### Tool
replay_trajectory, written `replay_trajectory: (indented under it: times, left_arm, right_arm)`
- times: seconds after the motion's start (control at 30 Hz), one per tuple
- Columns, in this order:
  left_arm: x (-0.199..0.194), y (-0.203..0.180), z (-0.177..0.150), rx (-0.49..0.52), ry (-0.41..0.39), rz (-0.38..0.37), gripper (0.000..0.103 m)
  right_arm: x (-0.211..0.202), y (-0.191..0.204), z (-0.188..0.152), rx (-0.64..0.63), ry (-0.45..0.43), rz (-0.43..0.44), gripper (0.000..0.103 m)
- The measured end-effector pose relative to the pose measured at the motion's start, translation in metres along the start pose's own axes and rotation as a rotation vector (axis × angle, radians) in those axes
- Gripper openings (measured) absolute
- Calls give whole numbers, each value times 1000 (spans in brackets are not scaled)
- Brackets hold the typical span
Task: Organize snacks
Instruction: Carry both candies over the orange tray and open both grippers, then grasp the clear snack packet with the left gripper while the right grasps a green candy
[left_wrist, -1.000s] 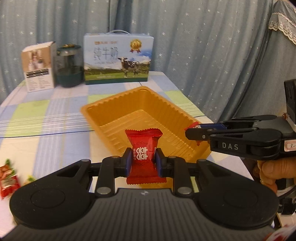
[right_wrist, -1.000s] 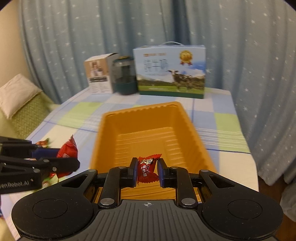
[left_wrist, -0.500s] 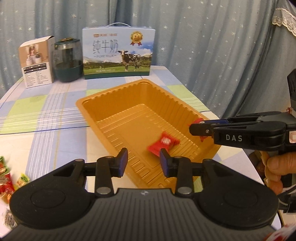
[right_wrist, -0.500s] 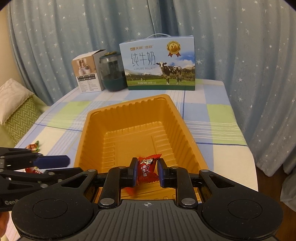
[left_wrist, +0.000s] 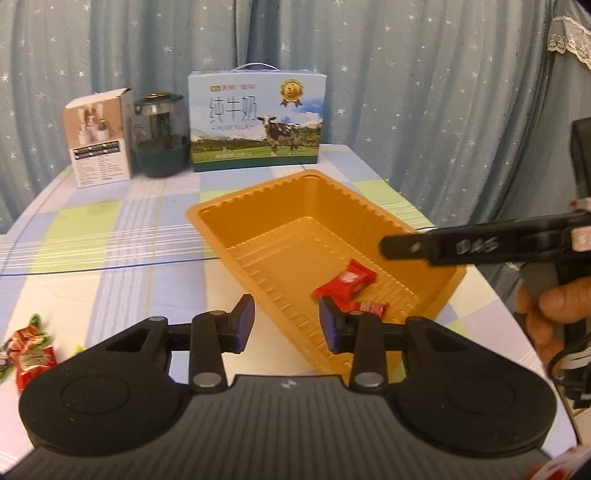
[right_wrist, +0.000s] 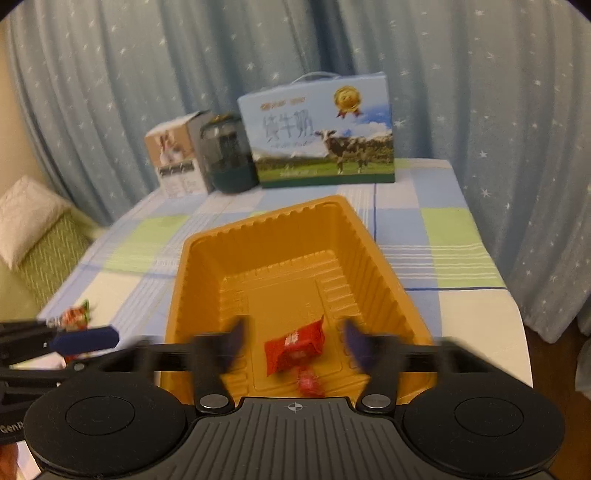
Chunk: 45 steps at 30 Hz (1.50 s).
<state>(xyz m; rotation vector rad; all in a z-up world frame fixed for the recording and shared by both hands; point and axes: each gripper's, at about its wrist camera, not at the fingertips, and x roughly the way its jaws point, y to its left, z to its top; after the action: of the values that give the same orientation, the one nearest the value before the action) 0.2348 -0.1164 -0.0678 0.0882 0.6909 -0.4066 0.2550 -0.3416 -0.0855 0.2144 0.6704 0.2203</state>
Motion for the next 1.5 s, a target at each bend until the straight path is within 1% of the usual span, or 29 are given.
replay_trajectory:
  times: [0.23, 0.33, 0.43, 0.5, 0.6, 0.7, 0.73, 0.87, 0.97, 1.07, 1.17, 1.37, 1.5]
  left_arm:
    - [-21, 17, -7, -27, -12, 44, 35]
    - [-36, 24, -11, -40, -15, 56, 36]
    - [-54, 34, -16, -63, -25, 60, 46]
    - [-66, 40, -20, -76, -28, 64, 47]
    - [-85, 49, -27, -75, -36, 93, 47]
    - [-103, 57, -34, -66, -44, 125, 52]
    - [-109, 60, -37, -64, -46, 136, 56]
    - [-129, 74, -53, -63, -39, 179, 66]
    - [-139, 84, -67, -71, -27, 209, 70]
    - [-146, 94, -79, -91, -15, 231, 71]
    - [-150, 103, -90, -117, -7, 250, 73]
    - [-145, 116, -106, -167, 27, 269, 75]
    - [-139, 122, -112, -198, 41, 291, 81]
  right_arm:
    - [-23, 8, 2, 13, -13, -26, 72]
    - [-36, 18, -1, 22, -21, -12, 72]
    - [-49, 33, -5, 15, -31, 14, 72]
    - [-56, 45, -8, 2, -31, 34, 72]
    - [-65, 64, -12, -19, -36, 56, 72]
    - [-71, 83, -18, -34, -35, 85, 72]
    - [-71, 90, -20, -41, -32, 94, 72]
    - [-71, 114, -32, -86, -19, 125, 72]
    - [-67, 131, -43, -128, -6, 144, 72]
    - [-60, 144, -52, -148, 11, 163, 72]
    - [-54, 152, -58, -162, 25, 171, 72]
    - [-41, 163, -69, -193, 52, 177, 72]
    - [-28, 170, -74, -228, 76, 185, 72]
